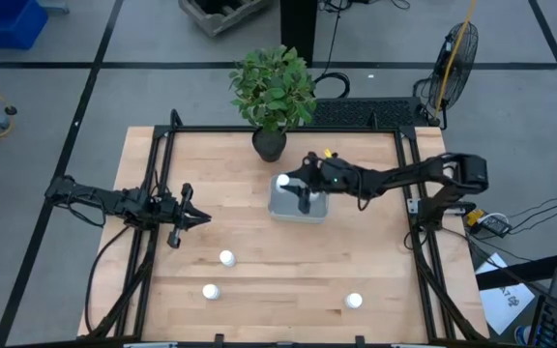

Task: Pick and place pill bottles into a basket
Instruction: Put the white medicine bottle into the gray bin

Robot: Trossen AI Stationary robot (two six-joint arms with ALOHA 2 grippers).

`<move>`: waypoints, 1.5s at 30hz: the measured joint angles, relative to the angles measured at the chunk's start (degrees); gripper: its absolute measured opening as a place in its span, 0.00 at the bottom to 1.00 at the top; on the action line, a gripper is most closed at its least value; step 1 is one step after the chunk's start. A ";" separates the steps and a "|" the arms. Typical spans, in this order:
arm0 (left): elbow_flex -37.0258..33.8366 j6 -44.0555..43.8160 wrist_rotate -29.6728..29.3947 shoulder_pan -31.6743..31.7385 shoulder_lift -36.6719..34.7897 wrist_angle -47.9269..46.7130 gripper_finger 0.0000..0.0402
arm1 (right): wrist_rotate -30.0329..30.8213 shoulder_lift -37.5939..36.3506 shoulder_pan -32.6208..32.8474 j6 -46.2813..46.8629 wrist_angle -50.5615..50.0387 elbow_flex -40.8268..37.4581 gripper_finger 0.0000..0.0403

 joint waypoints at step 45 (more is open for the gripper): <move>0.00 0.02 0.00 0.00 0.02 0.00 0.09 | -0.42 12.55 -2.89 3.05 4.03 0.04 0.52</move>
